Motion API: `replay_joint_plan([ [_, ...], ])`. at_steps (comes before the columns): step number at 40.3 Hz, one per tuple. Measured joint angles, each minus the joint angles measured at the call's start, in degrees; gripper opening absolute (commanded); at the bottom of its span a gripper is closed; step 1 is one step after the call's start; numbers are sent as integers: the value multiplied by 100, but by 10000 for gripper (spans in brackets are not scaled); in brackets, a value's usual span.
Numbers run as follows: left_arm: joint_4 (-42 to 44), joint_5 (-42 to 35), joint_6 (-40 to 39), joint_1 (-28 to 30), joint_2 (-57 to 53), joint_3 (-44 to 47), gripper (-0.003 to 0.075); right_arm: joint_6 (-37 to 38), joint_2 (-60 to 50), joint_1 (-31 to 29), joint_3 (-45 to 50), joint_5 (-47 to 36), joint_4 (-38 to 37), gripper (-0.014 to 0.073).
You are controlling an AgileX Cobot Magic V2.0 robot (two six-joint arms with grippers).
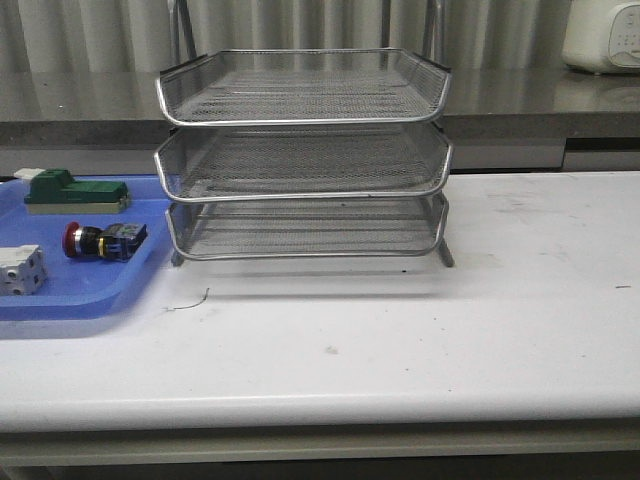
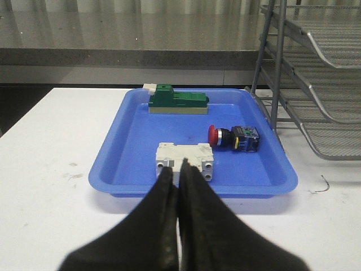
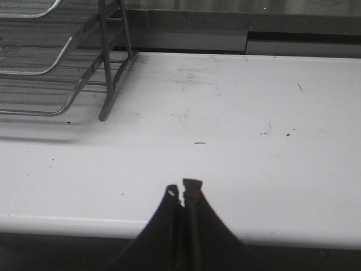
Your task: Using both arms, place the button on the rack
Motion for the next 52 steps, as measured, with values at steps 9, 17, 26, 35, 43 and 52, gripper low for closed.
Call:
replay_joint_plan([
  [9,0,-294,0,0,0,0,-19,0,0,0,0,-164,71,-60],
  [17,0,-1393,0,0,0,-37,-19,0,0,0,-191,-264,186,-60],
  [26,186,-1023,0,0,248,-1071,-19,0,167,0,-1564,462,208,-60],
  [35,497,-106,0,0,1832,-2334,-19,0,1691,0,-2814,1020,323,-60],
  [43,521,-87,0,0,2865,-2627,-18,0,2715,0,-3138,1049,333,-55],
  [52,535,-123,0,0,2954,-2638,283,0,2814,0,-3138,1048,333,259],
])
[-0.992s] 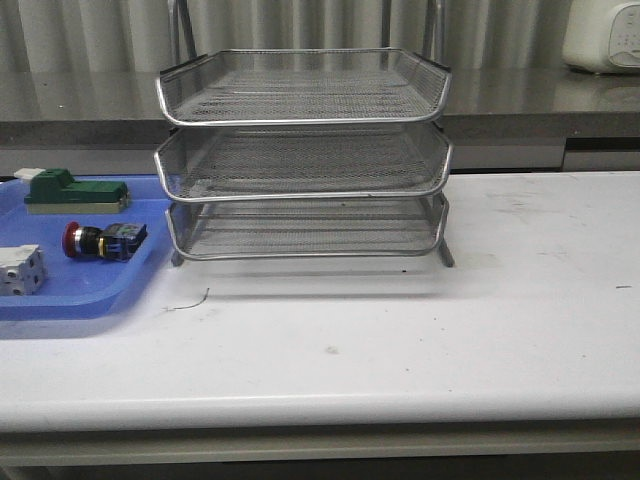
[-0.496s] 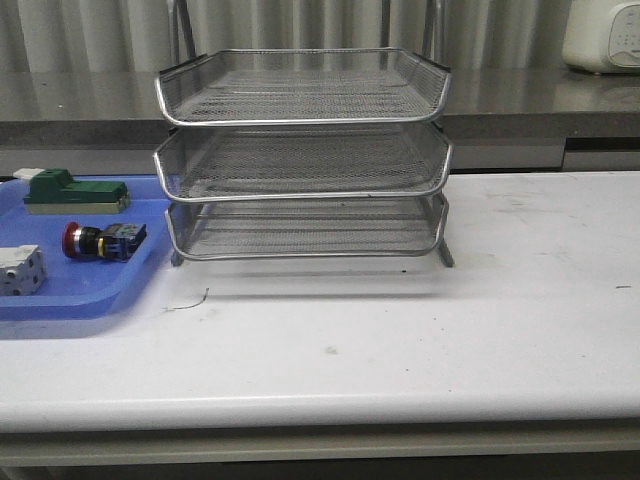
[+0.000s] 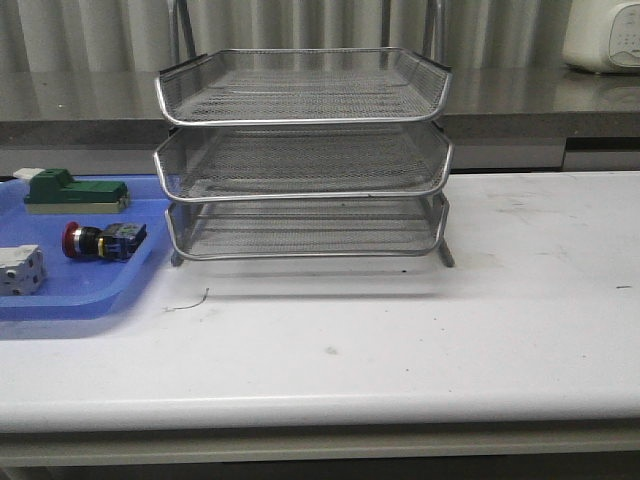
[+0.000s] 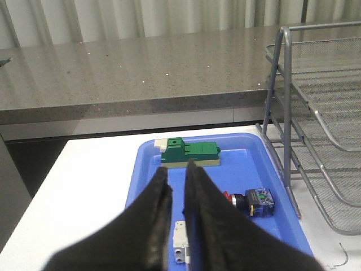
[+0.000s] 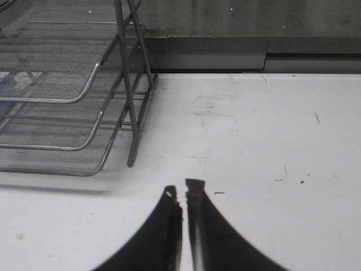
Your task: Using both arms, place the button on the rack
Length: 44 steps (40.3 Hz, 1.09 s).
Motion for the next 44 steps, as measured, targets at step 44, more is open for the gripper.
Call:
replay_joint_plan([
  [44,0,0,0,0,0,0,618,-523,3999,57,-1263,-165,3088,633],
])
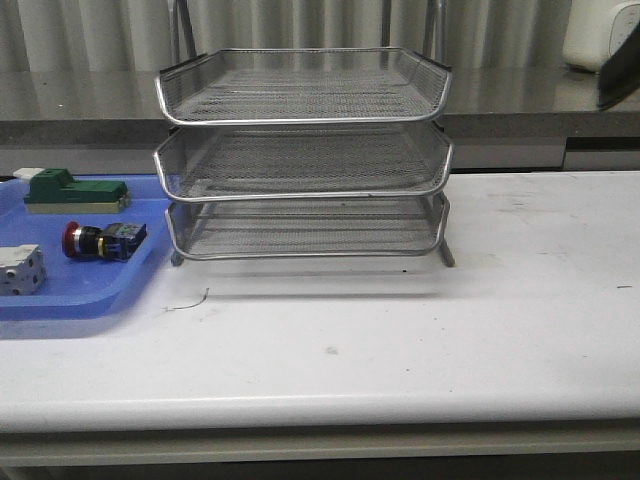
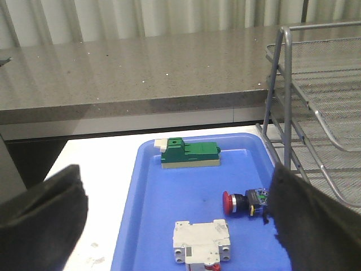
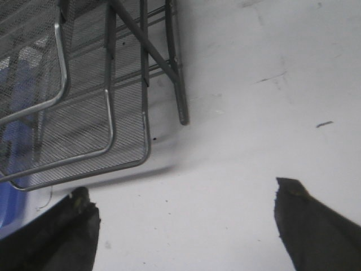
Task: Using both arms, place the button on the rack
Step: 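Hook the right gripper on the middle rack tray and pull it toward the robot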
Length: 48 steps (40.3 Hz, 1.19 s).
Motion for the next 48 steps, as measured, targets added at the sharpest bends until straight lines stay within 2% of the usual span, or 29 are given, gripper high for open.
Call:
replay_joint_plan([
  [11,0,0,0,0,0,0,618,-2039,1526,319,-765,483,2551,526],
  [17,0,0,0,0,0,0,618,-2679,2117,330,-923,608,3332,485],
  [27,0,-9,0,0,0,0,618,-2928,2877,396,-1386,801,3662,388],
  [38,0,-9,0,0,0,0,618,-2955,3565,670,-1887,800,3718,371],
  [48,0,-9,0,0,0,0,617,-2955,3671,683,-1946,782,3785,160],
])
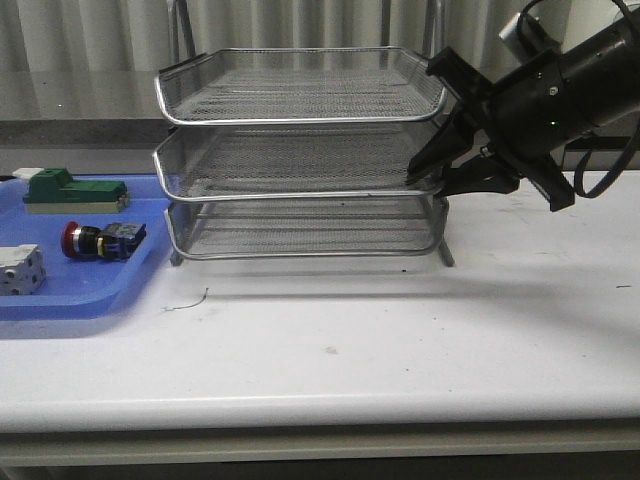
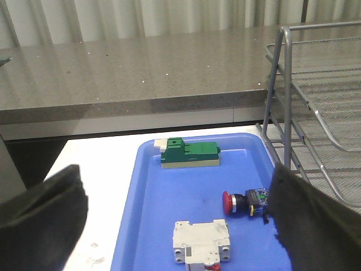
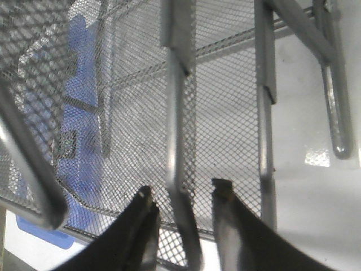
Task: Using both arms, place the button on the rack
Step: 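Hook the right gripper on the middle rack tray and pull it toward the robot, then release the middle tray and raise the right gripper away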
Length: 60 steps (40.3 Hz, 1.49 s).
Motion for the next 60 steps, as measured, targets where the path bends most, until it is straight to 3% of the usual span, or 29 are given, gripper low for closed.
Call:
replay_joint_plan([
  [13,0,0,0,13,0,0,617,-13,0,0,-13,0,12,2],
  [33,0,-33,0,13,0,0,617,-253,-386,0,454,26,-19,2],
  [60,0,-36,0,13,0,0,617,-1501,-1993,17,2903,312,793,2],
])
